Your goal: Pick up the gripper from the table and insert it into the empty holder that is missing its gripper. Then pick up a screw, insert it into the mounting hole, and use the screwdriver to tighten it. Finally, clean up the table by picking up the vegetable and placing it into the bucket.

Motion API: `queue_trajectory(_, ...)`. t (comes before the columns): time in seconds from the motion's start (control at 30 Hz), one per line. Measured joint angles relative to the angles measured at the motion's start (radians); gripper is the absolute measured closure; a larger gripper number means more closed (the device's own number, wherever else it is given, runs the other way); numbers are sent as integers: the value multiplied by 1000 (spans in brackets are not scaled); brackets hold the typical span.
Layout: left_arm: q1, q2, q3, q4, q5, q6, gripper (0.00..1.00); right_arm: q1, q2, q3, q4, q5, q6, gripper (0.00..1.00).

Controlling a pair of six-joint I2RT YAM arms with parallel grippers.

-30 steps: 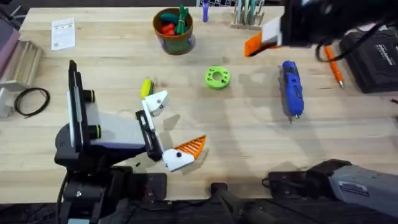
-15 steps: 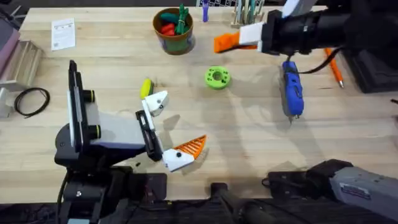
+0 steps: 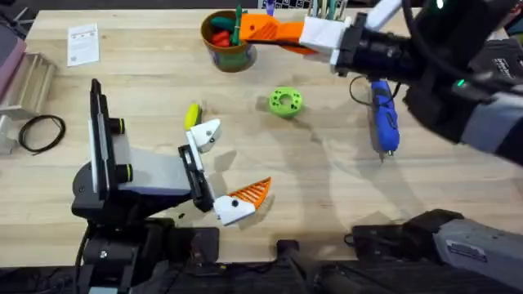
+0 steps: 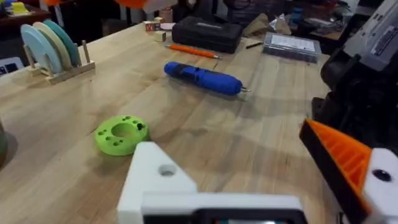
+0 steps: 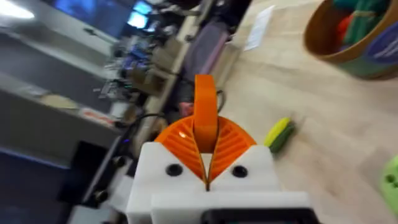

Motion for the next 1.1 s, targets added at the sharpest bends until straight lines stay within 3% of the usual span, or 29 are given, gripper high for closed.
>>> queue_trajectory(0.13, 0, 0, 0, 0, 0, 0, 15, -19, 0, -118, 223, -84, 211, 993)
queue_trajectory(0.33, 0, 0, 0, 0, 0, 0, 15, -28, 0, -194, 212, -239, 380, 993)
queue_trajectory(0.57, 0, 0, 0, 0, 0, 0, 15, -28, 0, -194, 91, -410, 397, 993)
queue_trajectory(0.8, 0, 0, 0, 0, 0, 0, 15, -28, 1, -194, 77, -479, 368, 993)
queue_trajectory(1.1, 0, 0, 0, 0, 0, 0, 15, 0, 135, -194, 266, -575, 362, 993)
